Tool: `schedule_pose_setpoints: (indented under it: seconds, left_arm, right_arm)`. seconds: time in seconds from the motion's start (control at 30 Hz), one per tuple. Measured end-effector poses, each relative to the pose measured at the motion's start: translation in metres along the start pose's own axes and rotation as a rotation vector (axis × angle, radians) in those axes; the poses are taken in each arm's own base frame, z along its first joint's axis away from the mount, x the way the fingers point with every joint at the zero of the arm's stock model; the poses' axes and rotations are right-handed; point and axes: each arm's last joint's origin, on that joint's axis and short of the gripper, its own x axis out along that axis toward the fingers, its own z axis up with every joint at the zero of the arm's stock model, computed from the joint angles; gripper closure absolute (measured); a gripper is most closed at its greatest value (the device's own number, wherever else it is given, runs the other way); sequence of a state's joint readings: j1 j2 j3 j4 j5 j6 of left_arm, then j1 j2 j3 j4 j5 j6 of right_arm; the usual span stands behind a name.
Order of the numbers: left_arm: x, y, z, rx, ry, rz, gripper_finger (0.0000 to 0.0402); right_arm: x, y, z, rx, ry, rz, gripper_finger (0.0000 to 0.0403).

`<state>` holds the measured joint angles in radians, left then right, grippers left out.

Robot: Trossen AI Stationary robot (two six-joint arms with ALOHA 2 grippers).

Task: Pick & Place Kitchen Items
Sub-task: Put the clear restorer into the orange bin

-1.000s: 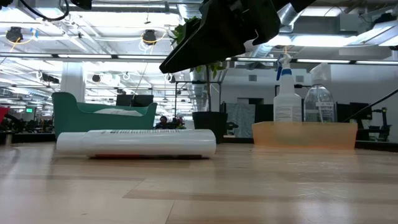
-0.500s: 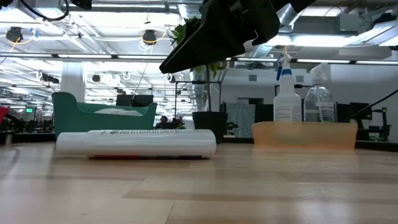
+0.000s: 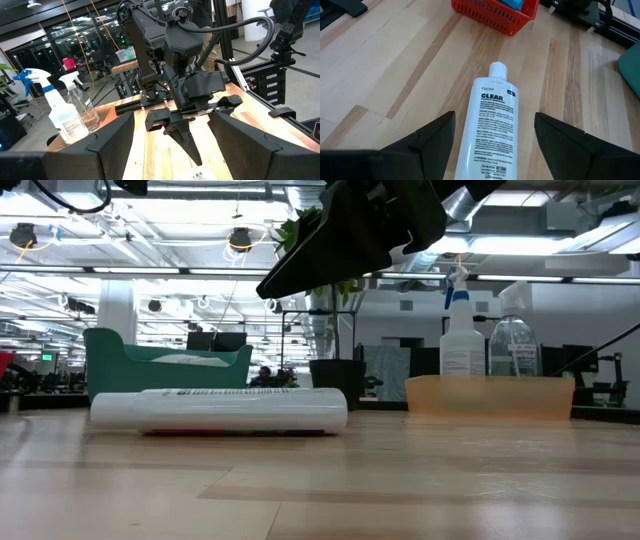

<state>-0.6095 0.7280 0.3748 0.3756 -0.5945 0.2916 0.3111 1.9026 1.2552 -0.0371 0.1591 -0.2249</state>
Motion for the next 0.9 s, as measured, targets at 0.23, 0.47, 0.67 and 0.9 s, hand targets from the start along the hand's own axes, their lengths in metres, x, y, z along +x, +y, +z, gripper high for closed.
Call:
schedule_pose_setpoints:
  seconds: [0.23, 0.47, 0.67, 0.9]
  left_arm:
    - [0.0000, 0.0000, 0.0000, 0.000, 0.000, 0.000, 0.0137]
    - [0.0000, -0.0001, 0.0000, 0.000, 0.000, 0.000, 0.0137]
    - [0.0000, 0.0005, 0.0008, -0.032, -0.005, 0.012, 0.0137]
    - [0.0000, 0.0024, 0.0026, -0.095, -0.012, 0.059, 0.0137]
  right_arm:
    - [0.0000, 0.0003, 0.0001, 0.012, 0.000, 0.001, 0.0138]
    - [0.0000, 0.0003, 0.0001, 0.015, 0.000, 0.001, 0.0138]
    - [0.0000, 0.0003, 0.0001, 0.015, 0.000, 0.001, 0.0138]
    - [-0.0017, 0.0002, -0.0005, 0.013, 0.013, 0.004, 0.0138]
